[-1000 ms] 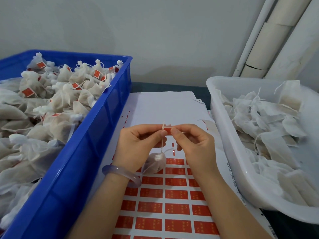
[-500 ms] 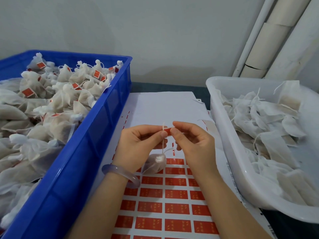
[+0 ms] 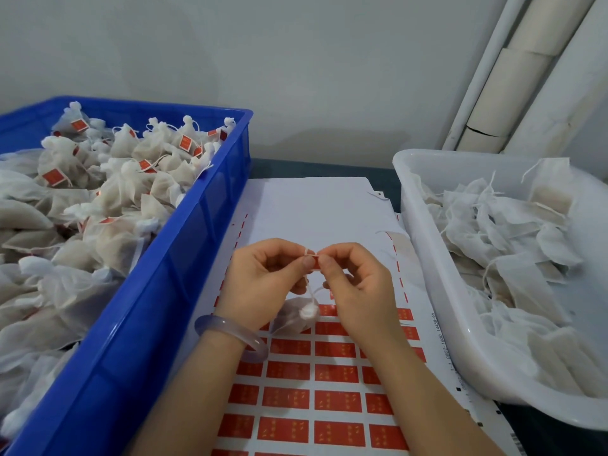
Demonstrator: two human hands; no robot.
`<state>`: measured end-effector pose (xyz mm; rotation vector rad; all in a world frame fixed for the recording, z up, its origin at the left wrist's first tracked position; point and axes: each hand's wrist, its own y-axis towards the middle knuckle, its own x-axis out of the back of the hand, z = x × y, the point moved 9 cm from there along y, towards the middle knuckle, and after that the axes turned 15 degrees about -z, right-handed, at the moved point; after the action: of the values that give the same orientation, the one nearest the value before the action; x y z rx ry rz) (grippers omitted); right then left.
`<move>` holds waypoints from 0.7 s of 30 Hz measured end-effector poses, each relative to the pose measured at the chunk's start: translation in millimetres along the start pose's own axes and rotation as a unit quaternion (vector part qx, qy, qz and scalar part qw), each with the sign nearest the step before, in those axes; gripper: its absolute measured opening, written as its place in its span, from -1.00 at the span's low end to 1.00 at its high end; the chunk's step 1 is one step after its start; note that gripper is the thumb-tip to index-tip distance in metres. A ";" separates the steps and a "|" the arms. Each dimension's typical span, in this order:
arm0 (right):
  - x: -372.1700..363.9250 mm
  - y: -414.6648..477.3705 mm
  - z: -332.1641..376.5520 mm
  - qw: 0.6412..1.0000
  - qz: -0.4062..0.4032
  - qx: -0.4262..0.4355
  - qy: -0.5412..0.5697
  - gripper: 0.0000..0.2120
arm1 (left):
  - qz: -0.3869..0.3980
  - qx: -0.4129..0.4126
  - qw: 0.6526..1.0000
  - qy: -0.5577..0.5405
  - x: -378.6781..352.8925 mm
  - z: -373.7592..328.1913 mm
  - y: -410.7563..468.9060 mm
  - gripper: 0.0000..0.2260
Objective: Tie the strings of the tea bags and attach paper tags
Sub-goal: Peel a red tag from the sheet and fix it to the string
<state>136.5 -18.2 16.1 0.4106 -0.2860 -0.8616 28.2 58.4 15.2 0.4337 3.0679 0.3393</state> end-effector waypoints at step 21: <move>-45.6 40.7 86.1 0.993 0.011 0.118 0.006 -0.76 | -0.159 0.066 0.985 0.006 31.2 19.0 13.4 -0.80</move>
<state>100.8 21.0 107.4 0.6308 -0.3828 -0.8055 2.9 83.7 -0.2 -0.0600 3.1095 0.1267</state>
